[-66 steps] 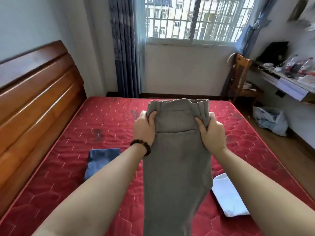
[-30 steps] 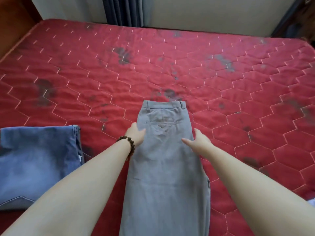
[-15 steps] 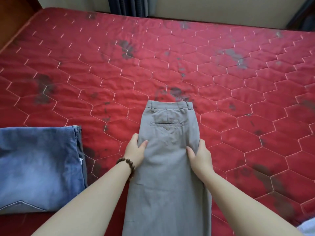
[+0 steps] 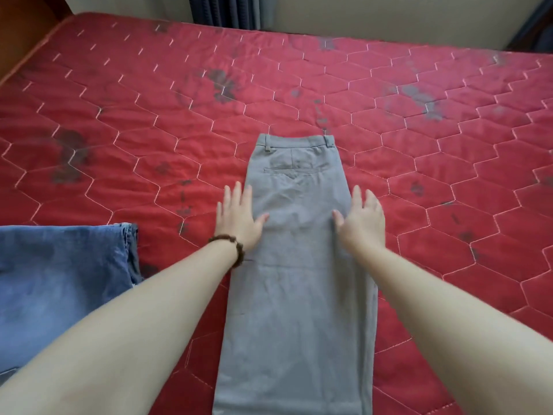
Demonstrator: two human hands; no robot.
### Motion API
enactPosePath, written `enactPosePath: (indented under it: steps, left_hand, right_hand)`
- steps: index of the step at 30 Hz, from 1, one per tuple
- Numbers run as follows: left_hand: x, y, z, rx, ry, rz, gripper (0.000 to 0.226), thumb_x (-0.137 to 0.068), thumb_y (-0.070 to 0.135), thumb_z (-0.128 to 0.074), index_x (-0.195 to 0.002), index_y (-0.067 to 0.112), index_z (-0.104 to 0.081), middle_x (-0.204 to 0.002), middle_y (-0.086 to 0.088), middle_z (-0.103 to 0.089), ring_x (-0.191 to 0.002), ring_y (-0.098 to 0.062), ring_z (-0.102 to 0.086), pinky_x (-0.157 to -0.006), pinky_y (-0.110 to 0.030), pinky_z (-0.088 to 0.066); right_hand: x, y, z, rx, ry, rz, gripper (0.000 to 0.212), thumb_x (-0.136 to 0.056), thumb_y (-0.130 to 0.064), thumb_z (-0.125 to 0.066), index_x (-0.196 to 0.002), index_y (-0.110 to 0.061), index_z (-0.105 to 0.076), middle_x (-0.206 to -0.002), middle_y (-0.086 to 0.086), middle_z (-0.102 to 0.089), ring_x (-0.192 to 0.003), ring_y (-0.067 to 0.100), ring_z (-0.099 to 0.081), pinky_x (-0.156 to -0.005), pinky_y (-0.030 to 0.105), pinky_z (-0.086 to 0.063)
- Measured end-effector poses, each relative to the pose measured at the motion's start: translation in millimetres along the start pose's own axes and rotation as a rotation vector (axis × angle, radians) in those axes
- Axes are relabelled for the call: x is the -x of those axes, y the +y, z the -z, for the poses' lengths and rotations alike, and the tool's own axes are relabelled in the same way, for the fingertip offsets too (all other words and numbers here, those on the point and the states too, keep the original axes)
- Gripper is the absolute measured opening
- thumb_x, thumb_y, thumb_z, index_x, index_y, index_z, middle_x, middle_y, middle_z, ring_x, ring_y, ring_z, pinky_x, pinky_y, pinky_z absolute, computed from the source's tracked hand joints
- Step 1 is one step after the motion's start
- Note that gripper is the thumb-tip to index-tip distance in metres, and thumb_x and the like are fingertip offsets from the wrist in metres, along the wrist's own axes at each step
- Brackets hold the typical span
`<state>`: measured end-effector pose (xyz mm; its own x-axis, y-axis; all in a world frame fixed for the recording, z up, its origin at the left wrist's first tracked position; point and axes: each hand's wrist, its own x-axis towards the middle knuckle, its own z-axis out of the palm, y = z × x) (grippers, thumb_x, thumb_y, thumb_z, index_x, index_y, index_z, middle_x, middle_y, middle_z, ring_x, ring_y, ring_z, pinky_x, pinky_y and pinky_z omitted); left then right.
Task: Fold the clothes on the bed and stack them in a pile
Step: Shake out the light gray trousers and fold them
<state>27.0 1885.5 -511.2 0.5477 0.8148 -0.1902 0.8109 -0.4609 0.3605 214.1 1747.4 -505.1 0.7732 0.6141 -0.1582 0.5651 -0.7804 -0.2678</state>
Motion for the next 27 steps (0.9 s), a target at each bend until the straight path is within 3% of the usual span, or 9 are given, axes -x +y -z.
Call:
enactPosePath:
  steps: [3, 6, 9, 13, 15, 17, 19, 27]
  left_hand:
    - [40.5, 10.3, -38.4, -0.222, -0.051, -0.211, 0.071, -0.097, 0.049, -0.033, -0.153, 0.017, -0.003, -0.162, -0.002, 0.007, -0.148, -0.022, 0.012, -0.117, -0.044, 0.006]
    - [80.4, 22.2, -73.5, -0.347, -0.092, -0.299, 0.063, -0.101, 0.04, -0.023, -0.153, 0.016, 0.003, -0.162, -0.002, 0.008, -0.147, -0.021, 0.013, -0.117, -0.045, 0.009]
    - [114.8, 19.4, -88.5, -0.377, -0.058, -0.274, 0.058, -0.101, 0.037, -0.015, -0.153, 0.016, 0.002, -0.161, -0.003, 0.006, -0.148, -0.024, 0.01, -0.119, -0.046, 0.006]
    - [163.1, 10.3, -89.3, -0.386, -0.097, -0.259, 0.071, -0.09, 0.052, -0.003, -0.153, 0.019, -0.002, -0.16, -0.008, 0.004, -0.148, -0.028, 0.006, -0.119, -0.047, 0.005]
    - [193.8, 10.1, -87.4, -0.371, -0.111, -0.248, 0.072, -0.09, 0.054, -0.011, -0.152, 0.017, -0.012, -0.16, -0.012, -0.007, -0.147, -0.031, -0.004, -0.119, -0.05, 0.0]
    - [229.0, 10.8, -88.4, -0.323, -0.103, -0.248, 0.07, -0.089, 0.051, -0.026, -0.147, 0.014, -0.033, -0.154, -0.016, -0.027, -0.143, -0.034, -0.024, -0.113, -0.051, -0.015]
    - [264.6, 10.1, -92.2, -0.31, -0.11, -0.263, 0.066, -0.088, 0.047, -0.03, -0.144, 0.013, -0.041, -0.151, -0.017, -0.034, -0.14, -0.035, -0.031, -0.109, -0.051, -0.02]
    - [373.7, -4.1, -103.2, -0.348, -0.154, -0.279, 0.06, -0.091, 0.04, -0.025, -0.143, 0.014, -0.039, -0.151, -0.015, -0.035, -0.14, -0.032, -0.032, -0.112, -0.053, -0.029]
  right_hand:
    - [44.4, -9.5, -28.9, 0.128, 0.042, 0.293, 0.065, -0.097, -0.036, -0.04, -0.153, -0.014, -0.016, -0.161, 0.01, -0.007, -0.149, 0.024, 0.001, -0.117, 0.045, 0.005]
    - [94.6, -17.2, -60.1, 0.16, -0.05, 0.495, 0.06, -0.097, -0.028, -0.038, -0.153, -0.014, -0.017, -0.161, 0.006, -0.01, -0.149, 0.023, 0.002, -0.115, 0.048, 0.011]
    - [130.4, -0.5, -75.7, 0.175, -0.049, 0.424, 0.055, -0.101, -0.032, -0.031, -0.152, -0.015, -0.017, -0.16, 0.004, -0.013, -0.149, 0.021, -0.003, -0.115, 0.046, 0.014]
    - [168.7, 30.7, -76.8, 0.242, -0.053, 0.319, 0.059, -0.1, -0.042, -0.02, -0.153, -0.017, -0.014, -0.16, 0.004, -0.008, -0.148, 0.02, -0.001, -0.115, 0.046, 0.015]
    - [195.1, 38.0, -72.0, 0.24, -0.069, 0.272, 0.063, -0.096, -0.044, -0.015, -0.151, -0.014, -0.02, -0.159, 0.006, -0.013, -0.148, 0.022, -0.006, -0.118, 0.048, 0.007]
    - [228.6, 42.2, -70.2, 0.24, -0.07, 0.242, 0.065, -0.093, -0.043, -0.02, -0.147, -0.01, -0.033, -0.156, 0.011, -0.026, -0.145, 0.026, -0.021, -0.119, 0.051, -0.008]
    - [264.7, 46.6, -72.8, 0.234, -0.064, 0.228, 0.061, -0.092, -0.039, -0.026, -0.143, -0.008, -0.042, -0.152, 0.014, -0.034, -0.141, 0.028, -0.031, -0.114, 0.053, -0.016]
    - [374.7, 64.7, -83.1, 0.282, -0.077, 0.196, 0.058, -0.093, -0.037, -0.024, -0.144, -0.013, -0.041, -0.153, 0.011, -0.032, -0.142, 0.027, -0.028, -0.11, 0.054, -0.015]
